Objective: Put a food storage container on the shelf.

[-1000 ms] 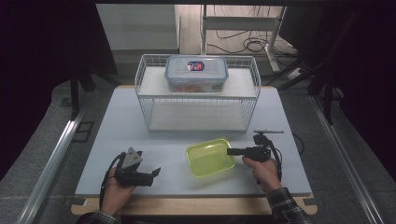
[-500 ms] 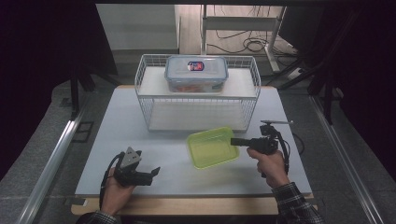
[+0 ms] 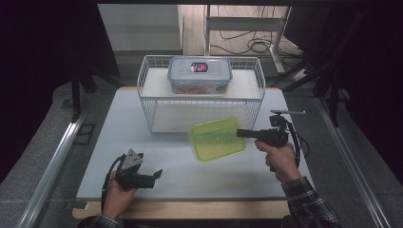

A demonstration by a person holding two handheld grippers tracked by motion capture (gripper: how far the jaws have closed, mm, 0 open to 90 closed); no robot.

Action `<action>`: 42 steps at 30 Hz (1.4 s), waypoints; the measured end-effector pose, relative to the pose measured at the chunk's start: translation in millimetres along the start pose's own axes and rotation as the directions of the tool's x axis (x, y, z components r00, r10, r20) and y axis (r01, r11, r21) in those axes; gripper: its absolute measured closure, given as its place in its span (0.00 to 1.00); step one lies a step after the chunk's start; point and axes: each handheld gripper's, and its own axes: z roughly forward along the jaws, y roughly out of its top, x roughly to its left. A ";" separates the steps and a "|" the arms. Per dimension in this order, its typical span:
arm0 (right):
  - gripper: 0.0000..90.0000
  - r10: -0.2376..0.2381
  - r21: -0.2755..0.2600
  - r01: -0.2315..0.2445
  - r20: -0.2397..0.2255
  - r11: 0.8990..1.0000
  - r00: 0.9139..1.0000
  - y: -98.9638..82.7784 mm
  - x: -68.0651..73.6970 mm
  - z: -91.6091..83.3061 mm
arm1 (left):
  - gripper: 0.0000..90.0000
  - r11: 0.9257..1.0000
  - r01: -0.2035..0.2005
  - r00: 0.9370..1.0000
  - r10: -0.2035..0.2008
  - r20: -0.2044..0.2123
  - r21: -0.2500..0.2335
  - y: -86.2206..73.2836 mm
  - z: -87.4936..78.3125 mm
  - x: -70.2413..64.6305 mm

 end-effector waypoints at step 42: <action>0.90 -0.082 -0.113 0.078 -0.027 0.991 0.996 98.2 77.4 -10.9 | 0.05 1.000 -0.008 1.000 0.008 0.013 -0.006 0.8 -0.5 -0.1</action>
